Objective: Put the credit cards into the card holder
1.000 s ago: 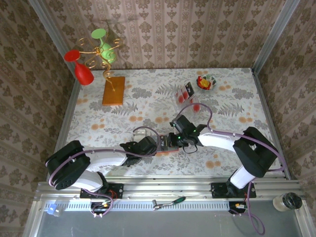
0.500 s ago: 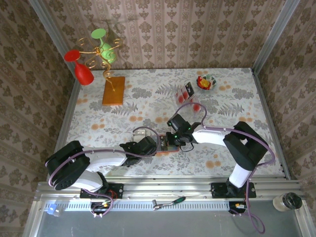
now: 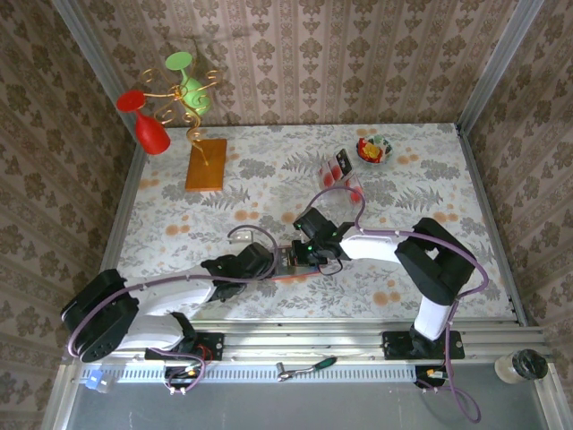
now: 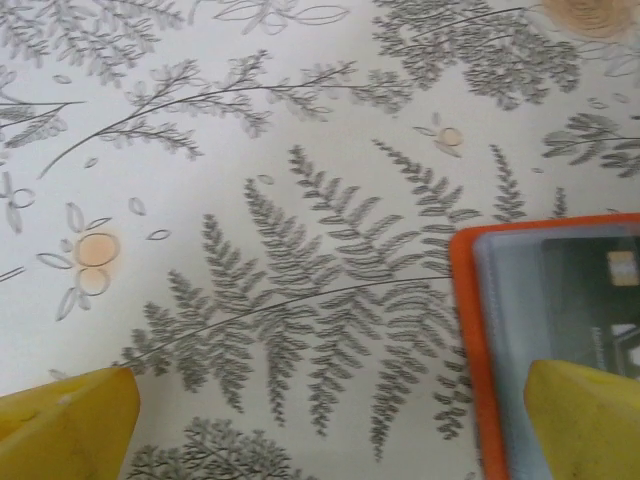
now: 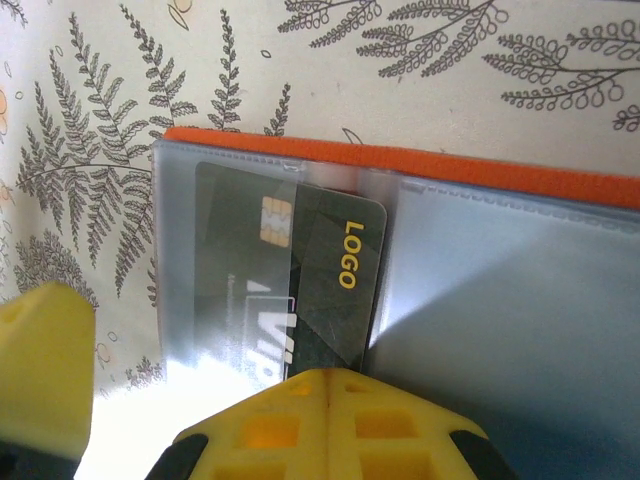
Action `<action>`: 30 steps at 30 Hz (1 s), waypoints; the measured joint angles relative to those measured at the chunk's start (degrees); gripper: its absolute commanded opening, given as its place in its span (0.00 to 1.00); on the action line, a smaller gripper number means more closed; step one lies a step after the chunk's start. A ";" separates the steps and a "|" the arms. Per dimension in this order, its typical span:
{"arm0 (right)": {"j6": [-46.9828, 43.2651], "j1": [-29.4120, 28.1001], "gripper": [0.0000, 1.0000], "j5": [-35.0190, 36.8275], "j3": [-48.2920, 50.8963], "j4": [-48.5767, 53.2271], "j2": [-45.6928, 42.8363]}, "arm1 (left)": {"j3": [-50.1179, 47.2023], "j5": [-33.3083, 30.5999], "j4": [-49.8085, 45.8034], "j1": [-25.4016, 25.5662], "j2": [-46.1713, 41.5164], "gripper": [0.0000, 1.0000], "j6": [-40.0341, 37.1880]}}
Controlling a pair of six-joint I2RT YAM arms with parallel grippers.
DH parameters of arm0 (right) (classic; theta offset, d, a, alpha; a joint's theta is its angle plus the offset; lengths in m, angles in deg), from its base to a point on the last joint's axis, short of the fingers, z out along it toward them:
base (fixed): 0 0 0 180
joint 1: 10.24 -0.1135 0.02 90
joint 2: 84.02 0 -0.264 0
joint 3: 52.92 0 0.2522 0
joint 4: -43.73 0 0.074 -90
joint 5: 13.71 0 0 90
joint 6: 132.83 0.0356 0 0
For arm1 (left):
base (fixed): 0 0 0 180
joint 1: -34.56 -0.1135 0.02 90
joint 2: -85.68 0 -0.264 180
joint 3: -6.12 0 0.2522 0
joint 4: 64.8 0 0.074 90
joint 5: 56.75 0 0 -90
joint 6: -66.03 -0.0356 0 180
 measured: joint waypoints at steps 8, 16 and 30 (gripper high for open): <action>-0.22 0.00 0.02 0.50 -0.81 1.99 -1.53 | -0.90 0.66 -1.44 -0.72 2.08 1.00 0.02; -2.89 0.00 0.02 2.43 -2.82 4.87 -2.93 | -0.74 0.33 -0.85 -0.70 4.44 1.00 -0.04; -3.93 0.00 0.00 1.90 -5.35 5.51 2.82 | -0.20 0.09 -0.44 -0.72 5.46 1.00 -0.72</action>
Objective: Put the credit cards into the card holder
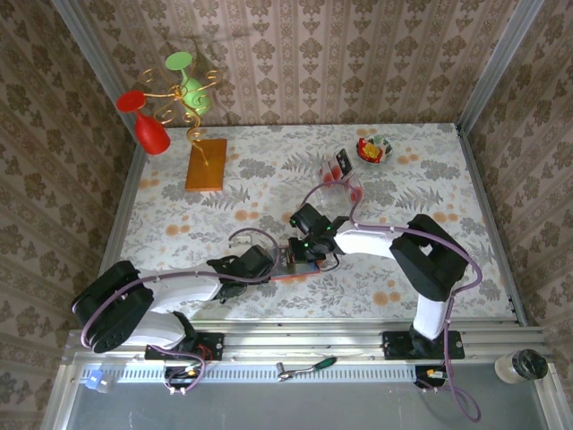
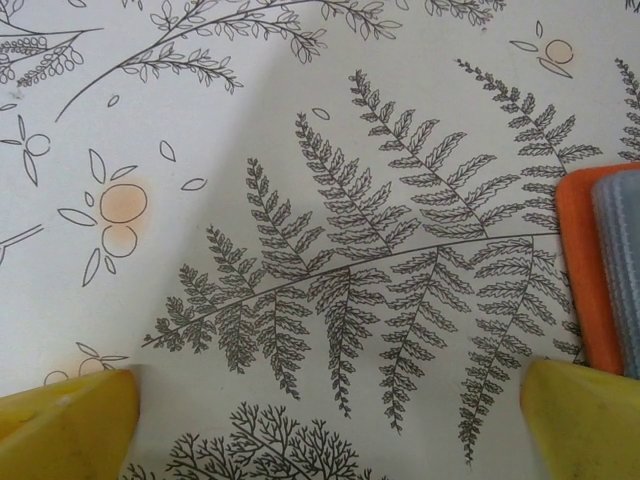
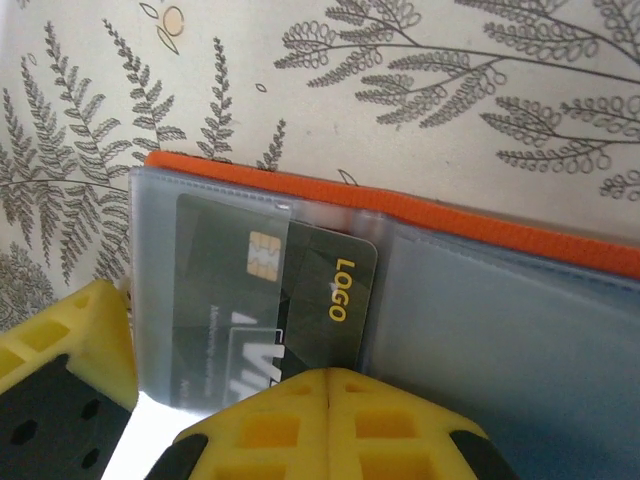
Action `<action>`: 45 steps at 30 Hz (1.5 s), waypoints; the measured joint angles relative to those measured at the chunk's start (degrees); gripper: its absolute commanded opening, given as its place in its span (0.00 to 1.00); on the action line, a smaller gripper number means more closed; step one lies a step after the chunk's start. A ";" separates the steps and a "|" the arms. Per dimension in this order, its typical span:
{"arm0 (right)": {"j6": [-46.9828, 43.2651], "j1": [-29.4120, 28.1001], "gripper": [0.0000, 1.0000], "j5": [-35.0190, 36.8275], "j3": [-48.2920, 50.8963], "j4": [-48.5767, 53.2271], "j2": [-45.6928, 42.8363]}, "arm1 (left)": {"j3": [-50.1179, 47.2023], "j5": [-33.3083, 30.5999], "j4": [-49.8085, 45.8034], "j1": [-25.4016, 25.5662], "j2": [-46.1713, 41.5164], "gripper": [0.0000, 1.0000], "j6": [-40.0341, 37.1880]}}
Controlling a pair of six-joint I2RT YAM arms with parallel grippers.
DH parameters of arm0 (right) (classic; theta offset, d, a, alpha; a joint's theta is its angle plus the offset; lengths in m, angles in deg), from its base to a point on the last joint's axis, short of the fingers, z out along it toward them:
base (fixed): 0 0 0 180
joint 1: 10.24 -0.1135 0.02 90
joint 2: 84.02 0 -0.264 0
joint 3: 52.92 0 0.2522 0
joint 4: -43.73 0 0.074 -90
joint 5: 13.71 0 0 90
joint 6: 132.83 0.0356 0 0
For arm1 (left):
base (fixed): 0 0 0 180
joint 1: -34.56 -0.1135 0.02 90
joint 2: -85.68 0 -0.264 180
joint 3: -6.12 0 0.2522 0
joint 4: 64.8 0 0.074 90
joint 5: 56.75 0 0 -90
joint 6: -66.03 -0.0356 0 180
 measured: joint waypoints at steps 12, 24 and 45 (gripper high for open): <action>1.60 -1.01 0.00 -1.73 -2.14 -1.36 2.47 | 0.76 -0.39 0.90 -0.13 1.46 1.00 -0.39; 2.62 -0.87 0.00 -2.43 -2.71 -0.98 0.28 | 0.76 -0.35 1.14 -0.37 1.36 1.00 -0.63; 1.70 -0.26 0.00 -1.20 0.00 0.46 -2.91 | 1.03 -1.40 -4.07 -1.14 -0.68 1.00 1.27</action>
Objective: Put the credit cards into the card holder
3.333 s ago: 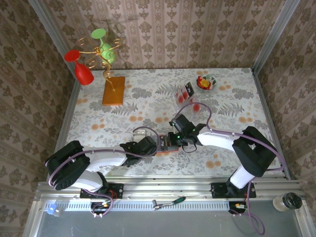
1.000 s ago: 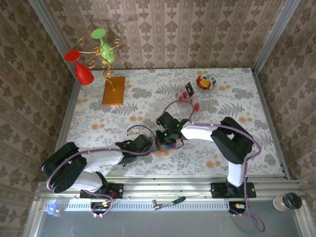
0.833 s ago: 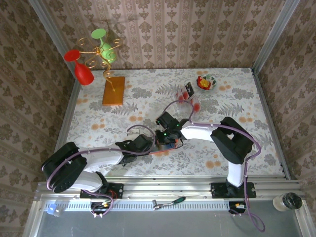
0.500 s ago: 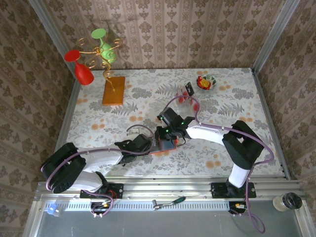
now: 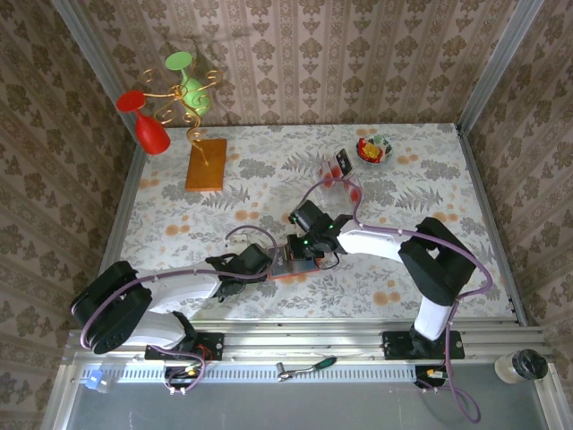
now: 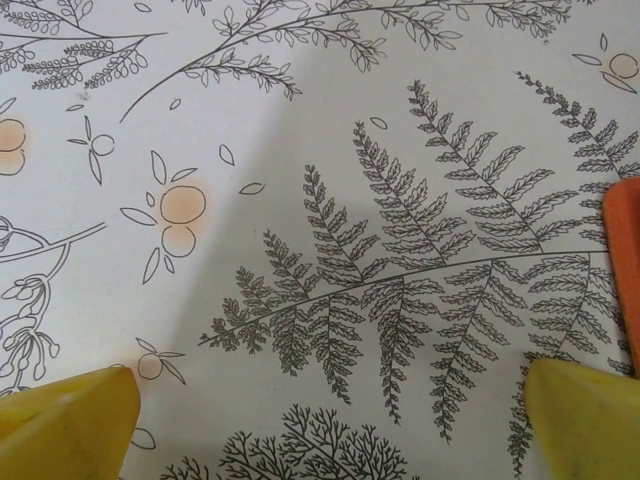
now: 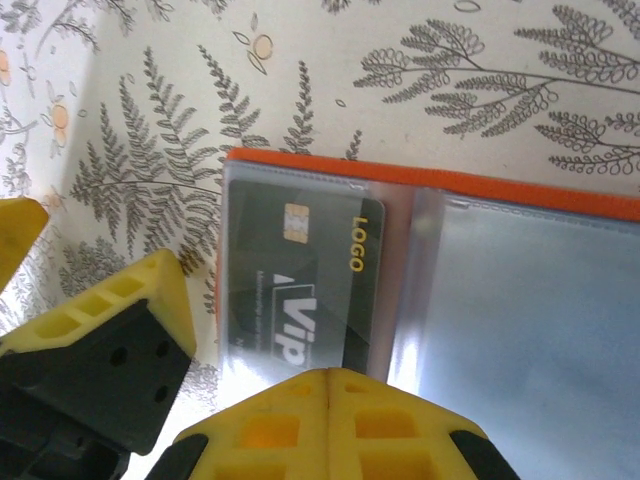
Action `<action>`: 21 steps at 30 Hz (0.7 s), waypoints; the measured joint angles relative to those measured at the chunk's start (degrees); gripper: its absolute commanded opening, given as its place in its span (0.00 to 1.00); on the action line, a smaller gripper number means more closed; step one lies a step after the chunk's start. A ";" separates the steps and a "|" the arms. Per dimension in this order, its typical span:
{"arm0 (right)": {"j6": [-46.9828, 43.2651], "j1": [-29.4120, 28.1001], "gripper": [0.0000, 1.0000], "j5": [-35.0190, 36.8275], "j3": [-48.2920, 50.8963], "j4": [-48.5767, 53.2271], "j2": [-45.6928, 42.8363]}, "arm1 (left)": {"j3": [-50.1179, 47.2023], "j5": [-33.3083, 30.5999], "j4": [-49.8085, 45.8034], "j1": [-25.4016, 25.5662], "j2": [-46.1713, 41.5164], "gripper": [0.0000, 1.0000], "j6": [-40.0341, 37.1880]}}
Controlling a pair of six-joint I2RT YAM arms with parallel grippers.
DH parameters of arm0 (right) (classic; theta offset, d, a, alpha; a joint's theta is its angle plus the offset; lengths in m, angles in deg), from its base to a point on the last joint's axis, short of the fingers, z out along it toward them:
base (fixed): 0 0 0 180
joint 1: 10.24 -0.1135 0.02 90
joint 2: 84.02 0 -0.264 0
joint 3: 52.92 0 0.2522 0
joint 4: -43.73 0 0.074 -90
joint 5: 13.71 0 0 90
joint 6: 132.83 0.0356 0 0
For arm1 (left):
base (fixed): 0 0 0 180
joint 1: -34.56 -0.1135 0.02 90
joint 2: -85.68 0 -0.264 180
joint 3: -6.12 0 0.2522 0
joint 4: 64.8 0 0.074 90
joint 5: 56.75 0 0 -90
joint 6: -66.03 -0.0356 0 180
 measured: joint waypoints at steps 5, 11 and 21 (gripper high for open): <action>0.00 -0.37 0.00 0.00 0.63 -0.02 0.96 | 0.00 0.20 0.72 -0.04 0.37 1.00 -0.76; 0.02 -0.96 0.00 0.02 0.92 -0.04 1.92 | 0.28 0.24 1.60 -0.24 1.05 1.00 -1.33; 0.22 -1.55 0.00 -0.11 0.90 -0.85 2.93 | 0.33 0.63 2.58 -0.37 1.42 1.00 -1.66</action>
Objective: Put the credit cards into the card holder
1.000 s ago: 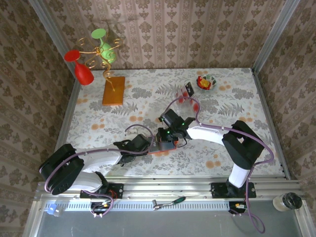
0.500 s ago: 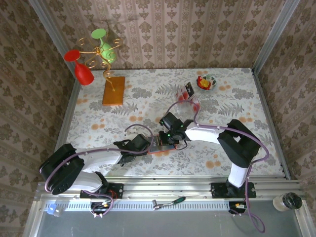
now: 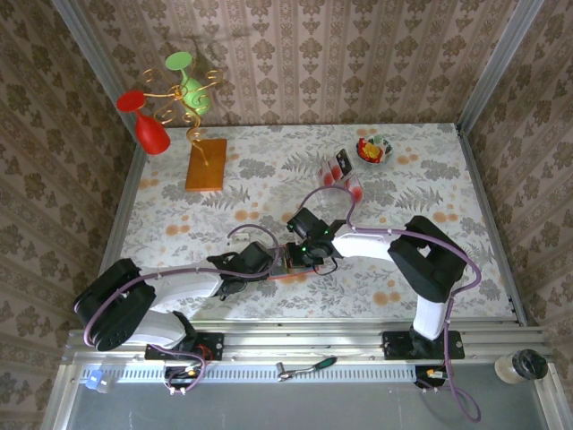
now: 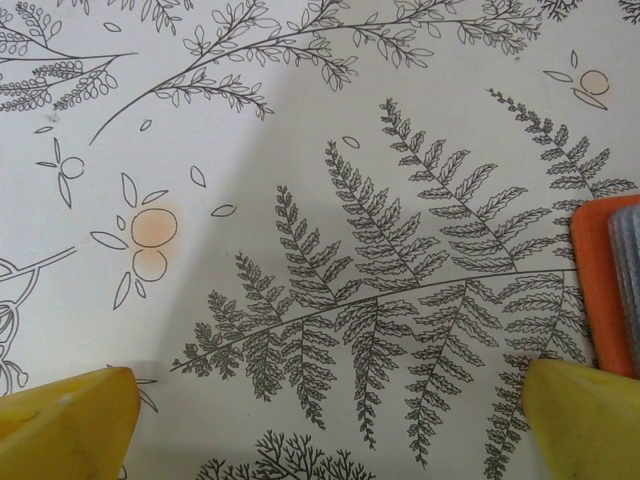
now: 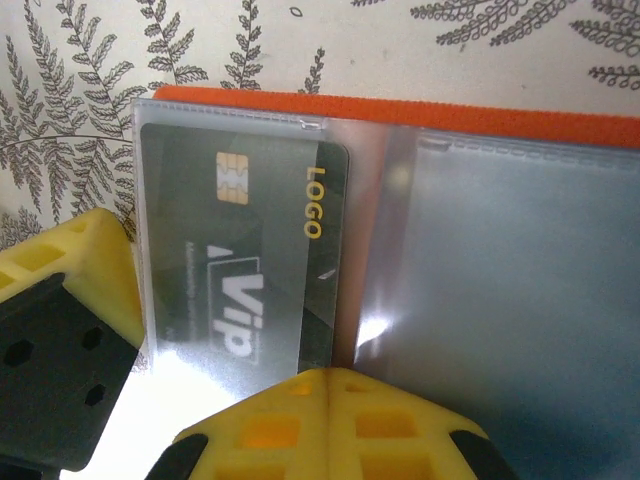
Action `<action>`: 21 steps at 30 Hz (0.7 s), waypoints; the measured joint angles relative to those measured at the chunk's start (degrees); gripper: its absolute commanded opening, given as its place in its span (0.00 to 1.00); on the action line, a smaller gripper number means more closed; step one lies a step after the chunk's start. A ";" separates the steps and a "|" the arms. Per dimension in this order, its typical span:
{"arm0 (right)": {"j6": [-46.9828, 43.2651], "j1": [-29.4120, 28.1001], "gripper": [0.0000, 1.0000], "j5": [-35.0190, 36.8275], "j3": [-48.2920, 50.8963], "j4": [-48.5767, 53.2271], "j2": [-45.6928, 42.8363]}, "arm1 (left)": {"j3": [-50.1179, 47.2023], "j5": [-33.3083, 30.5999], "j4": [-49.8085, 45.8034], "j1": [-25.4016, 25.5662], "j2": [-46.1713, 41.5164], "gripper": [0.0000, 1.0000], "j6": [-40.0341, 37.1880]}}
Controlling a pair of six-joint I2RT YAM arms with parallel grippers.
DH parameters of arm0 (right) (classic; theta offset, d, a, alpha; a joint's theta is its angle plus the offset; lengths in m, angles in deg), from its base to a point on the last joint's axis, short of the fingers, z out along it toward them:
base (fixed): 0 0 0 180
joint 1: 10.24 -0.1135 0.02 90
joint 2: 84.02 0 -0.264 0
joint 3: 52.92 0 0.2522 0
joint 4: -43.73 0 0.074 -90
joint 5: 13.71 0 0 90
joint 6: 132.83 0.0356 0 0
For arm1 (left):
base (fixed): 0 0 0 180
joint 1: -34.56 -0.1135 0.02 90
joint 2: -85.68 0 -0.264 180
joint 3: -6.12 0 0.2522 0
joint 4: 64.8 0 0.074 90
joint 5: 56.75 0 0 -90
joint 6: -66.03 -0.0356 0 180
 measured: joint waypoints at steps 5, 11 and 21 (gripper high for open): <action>0.87 -0.04 0.00 -0.61 0.00 -0.98 0.35 | 0.00 0.00 0.35 0.00 0.20 1.00 0.00; 0.92 0.04 0.00 -0.83 0.00 -1.07 0.33 | -0.02 0.00 0.59 0.00 0.20 1.00 0.00; -0.50 2.82 0.00 -0.33 -0.85 1.49 -1.27 | -1.22 0.44 0.42 0.00 -1.99 1.00 0.04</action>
